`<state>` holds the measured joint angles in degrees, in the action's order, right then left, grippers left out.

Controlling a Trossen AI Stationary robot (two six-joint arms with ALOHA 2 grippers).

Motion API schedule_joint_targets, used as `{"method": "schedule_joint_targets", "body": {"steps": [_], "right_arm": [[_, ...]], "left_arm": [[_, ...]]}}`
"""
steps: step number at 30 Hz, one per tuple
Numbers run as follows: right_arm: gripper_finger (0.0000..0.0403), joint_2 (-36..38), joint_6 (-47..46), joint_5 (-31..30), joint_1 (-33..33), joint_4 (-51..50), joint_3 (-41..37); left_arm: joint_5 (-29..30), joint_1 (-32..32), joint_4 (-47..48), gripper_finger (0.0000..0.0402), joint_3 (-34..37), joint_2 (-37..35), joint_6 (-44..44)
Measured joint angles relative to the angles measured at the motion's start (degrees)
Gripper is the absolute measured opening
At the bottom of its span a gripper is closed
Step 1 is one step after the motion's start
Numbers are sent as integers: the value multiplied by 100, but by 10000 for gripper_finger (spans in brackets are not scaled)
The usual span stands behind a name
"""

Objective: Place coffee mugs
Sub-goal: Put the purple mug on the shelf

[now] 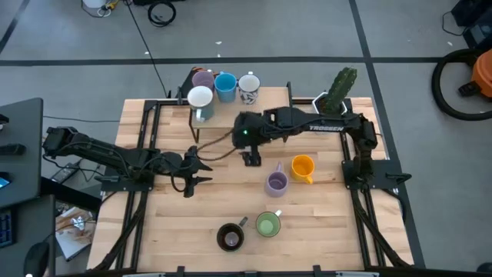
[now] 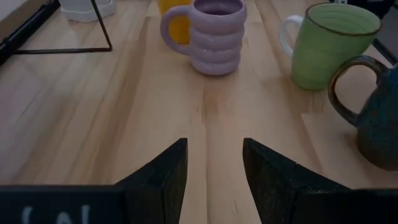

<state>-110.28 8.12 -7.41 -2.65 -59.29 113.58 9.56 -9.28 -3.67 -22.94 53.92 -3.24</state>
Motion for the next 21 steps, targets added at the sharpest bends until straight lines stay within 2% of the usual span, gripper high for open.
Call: {"method": "schedule_joint_targets", "body": {"steps": [7, 14, 17, 21], "right_arm": [[347, -9, -1687, -91, 480, -1226, -244], [347, -7, -2731, -733, 933, -2635, -350], [347, -2, -3235, -724, 974, -3102, -532], [347, 211, -3398, -355, 966, -3010, -1032]], "left_arm": [[232, 38, -74, 160, 0, 7, 700], [328, 48, -274, 160, 0, 7, 832], [329, 48, -396, 160, 0, 7, 846], [330, 48, -469, 160, 0, 7, 848]]}}
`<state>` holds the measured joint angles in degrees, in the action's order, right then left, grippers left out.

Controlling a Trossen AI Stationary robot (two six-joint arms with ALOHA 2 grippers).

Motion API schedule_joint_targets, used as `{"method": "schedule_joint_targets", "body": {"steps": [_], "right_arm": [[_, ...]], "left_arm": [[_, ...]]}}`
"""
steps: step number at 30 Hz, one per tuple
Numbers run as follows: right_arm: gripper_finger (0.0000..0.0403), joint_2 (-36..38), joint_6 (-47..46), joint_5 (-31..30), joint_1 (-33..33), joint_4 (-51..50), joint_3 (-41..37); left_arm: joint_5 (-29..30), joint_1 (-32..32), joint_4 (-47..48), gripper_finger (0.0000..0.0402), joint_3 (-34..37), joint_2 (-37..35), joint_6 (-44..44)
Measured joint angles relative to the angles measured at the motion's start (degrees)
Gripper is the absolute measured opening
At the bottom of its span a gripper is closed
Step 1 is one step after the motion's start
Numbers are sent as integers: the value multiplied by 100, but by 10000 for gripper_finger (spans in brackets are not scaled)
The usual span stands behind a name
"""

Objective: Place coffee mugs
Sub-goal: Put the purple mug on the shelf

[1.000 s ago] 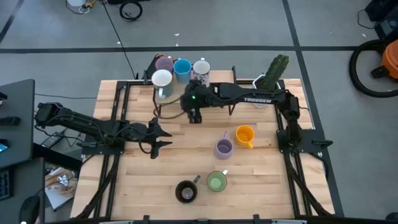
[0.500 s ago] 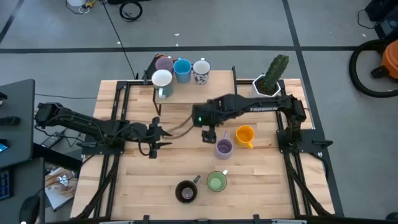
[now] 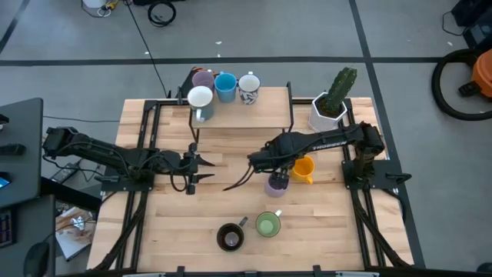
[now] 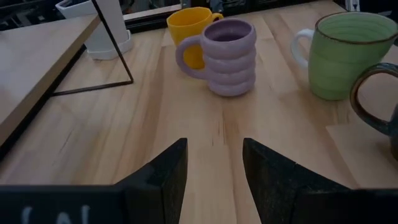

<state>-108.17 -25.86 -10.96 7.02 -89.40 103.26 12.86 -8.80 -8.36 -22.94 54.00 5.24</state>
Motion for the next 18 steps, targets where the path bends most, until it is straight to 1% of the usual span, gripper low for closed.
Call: {"method": "schedule_joint_targets", "body": {"steps": [3, 6, 11, 15, 18], "right_arm": [[347, 294, -237, -55, -85, 26, -476], [347, 740, -507, -56, -211, 400, -1040], [347, 1431, -936, 533, -426, 1068, -1928], [347, 1700, -1330, 608, -472, 1177, -2327], [347, 1750, -1206, 655, -440, 1369, -2452]], "left_arm": [[0, 0, 13, 160, 0, 0, 0], [0, 0, 15, 160, 0, 0, -1], [2, 0, 0, 160, 0, 0, 2], [63, 0, -30, 160, 0, 0, 5], [133, 0, -109, 160, 0, 0, 44]]}}
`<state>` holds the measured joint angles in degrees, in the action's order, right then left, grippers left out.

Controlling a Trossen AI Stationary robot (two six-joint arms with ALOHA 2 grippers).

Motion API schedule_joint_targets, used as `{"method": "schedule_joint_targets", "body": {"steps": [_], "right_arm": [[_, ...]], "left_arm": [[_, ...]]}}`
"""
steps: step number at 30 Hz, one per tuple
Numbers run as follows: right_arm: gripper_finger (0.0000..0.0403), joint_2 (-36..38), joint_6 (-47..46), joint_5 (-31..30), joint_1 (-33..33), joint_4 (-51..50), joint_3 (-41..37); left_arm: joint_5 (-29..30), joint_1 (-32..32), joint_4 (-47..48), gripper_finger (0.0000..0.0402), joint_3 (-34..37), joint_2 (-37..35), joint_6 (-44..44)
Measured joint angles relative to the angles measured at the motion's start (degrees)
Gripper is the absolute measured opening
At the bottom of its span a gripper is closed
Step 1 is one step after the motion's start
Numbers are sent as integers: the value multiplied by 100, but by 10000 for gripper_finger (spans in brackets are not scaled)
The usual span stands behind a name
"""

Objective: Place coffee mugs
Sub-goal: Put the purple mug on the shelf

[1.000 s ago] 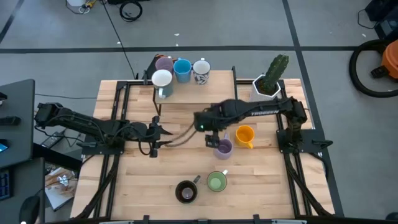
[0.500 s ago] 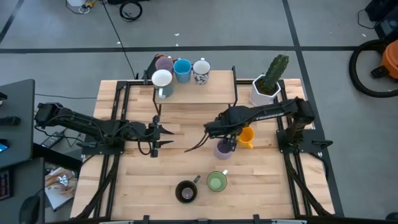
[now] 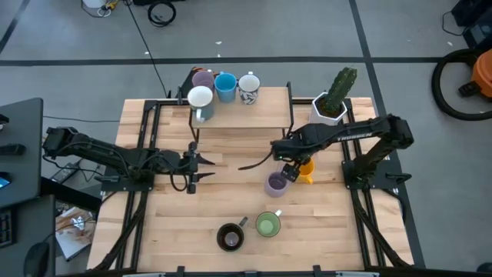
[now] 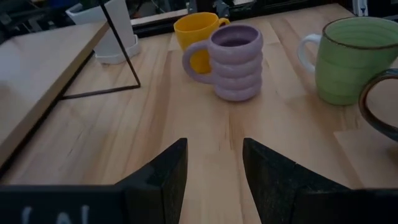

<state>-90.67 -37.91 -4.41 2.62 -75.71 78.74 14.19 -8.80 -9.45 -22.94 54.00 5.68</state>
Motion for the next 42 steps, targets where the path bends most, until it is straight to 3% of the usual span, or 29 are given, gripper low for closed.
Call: {"method": "schedule_joint_targets", "body": {"steps": [14, 25, 33, 42], "right_arm": [[347, -298, 361, 42, 959, 1310, 129], [347, -1624, 970, 65, 1206, 710, 1145], [345, -2086, 1154, 152, 1151, 431, 1314], [265, -2085, 1442, 112, 956, 870, 1216]], "left_arm": [[171, -2, -340, 160, 0, 0, 853], [190, 36, -496, 160, 0, 0, 1150], [188, 37, -519, 160, 0, 0, 1211], [186, 37, -527, 160, 0, 0, 845]]}}
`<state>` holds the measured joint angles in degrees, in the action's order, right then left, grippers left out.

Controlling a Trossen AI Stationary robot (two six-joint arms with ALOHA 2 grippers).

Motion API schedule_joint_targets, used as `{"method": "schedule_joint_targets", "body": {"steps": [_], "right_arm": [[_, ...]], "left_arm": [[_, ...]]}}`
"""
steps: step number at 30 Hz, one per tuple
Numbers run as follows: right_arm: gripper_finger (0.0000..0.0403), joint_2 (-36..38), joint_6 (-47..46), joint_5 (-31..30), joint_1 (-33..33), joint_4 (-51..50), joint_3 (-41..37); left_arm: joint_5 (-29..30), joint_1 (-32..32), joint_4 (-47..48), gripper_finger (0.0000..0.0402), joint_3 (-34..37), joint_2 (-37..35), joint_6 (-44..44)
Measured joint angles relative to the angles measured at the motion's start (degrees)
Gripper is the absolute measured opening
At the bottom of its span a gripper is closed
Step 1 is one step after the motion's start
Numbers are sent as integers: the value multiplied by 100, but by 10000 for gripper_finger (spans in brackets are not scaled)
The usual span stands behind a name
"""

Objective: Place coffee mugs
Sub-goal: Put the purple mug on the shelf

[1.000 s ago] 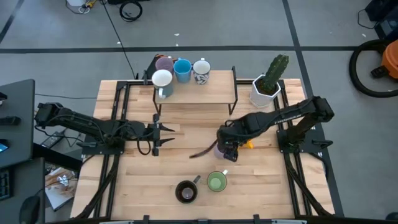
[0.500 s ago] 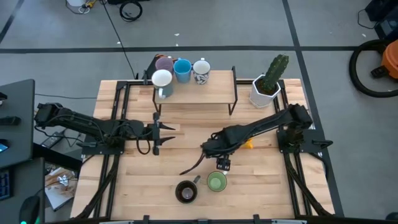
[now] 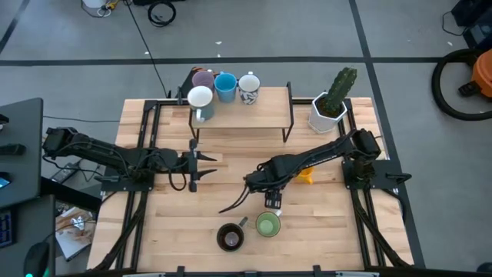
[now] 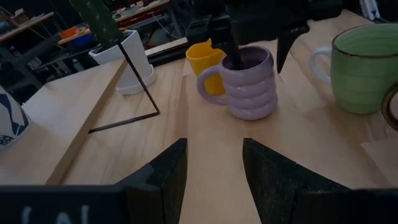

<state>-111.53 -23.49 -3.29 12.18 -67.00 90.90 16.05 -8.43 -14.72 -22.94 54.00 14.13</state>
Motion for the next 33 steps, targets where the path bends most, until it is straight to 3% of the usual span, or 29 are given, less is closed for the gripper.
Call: {"method": "schedule_joint_targets", "body": {"steps": [21, 33], "right_arm": [[49, 0, 1021, 544, -96, 11, -8], [43, 0, 1189, 459, -49, -464, 506]], "left_arm": [[48, -144, 76, 160, 0, 0, -344], [70, -144, 173, 160, 0, 0, -571]]}}
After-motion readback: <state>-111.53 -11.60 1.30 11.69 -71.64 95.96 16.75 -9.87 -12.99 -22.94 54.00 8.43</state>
